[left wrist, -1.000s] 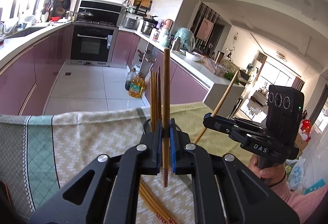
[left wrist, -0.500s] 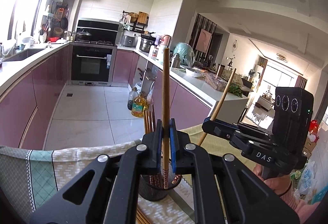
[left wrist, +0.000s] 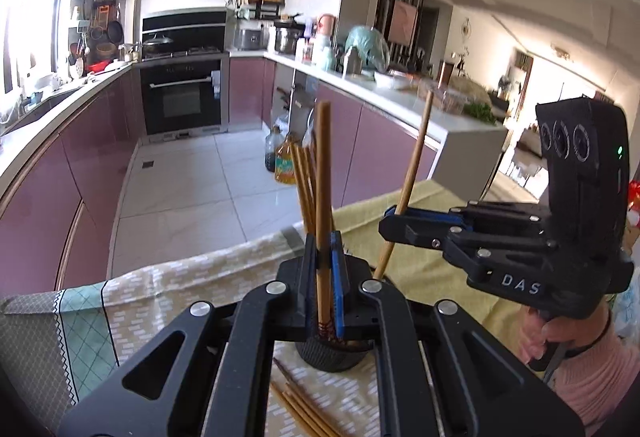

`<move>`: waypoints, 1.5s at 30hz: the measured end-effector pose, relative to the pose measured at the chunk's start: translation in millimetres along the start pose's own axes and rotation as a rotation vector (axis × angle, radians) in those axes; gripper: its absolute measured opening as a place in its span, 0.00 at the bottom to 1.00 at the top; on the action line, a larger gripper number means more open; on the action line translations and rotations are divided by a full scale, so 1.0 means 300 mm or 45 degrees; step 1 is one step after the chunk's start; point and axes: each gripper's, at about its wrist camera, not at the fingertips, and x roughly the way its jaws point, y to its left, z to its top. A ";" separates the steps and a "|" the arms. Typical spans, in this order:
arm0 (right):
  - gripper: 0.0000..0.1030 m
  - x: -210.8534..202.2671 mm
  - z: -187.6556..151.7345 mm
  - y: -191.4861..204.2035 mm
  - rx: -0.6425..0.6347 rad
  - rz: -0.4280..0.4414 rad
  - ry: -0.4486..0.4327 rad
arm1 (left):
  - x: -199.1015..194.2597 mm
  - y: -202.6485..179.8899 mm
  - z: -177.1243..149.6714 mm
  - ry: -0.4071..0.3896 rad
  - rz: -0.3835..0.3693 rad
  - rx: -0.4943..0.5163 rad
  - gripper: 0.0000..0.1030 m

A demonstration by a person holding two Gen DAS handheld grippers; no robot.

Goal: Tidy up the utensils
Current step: 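Carry the upright chopstick over the mesh holder and lower it in, then open the right gripper to release the chopstick into the holder, then move the open right gripper back over the remaining chopsticks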

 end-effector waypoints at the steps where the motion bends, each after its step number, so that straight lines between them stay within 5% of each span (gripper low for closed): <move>1: 0.06 0.010 -0.007 0.002 0.001 0.005 0.021 | 0.018 -0.001 -0.006 0.029 -0.010 0.009 0.07; 18: 0.12 0.105 -0.070 -0.042 0.124 -0.019 0.121 | 0.143 0.050 -0.048 0.130 0.018 -0.080 0.12; 33: 0.40 -0.079 -0.168 0.121 -0.080 0.082 0.018 | -0.126 0.046 -0.209 -0.078 0.084 -0.090 0.52; 38: 0.42 -0.058 -0.275 0.196 -0.122 0.162 0.145 | -0.161 0.058 -0.331 -0.023 0.156 -0.089 0.61; 45: 0.42 0.054 -0.424 0.227 -0.120 0.097 0.336 | -0.122 0.090 -0.506 0.153 0.202 -0.139 0.62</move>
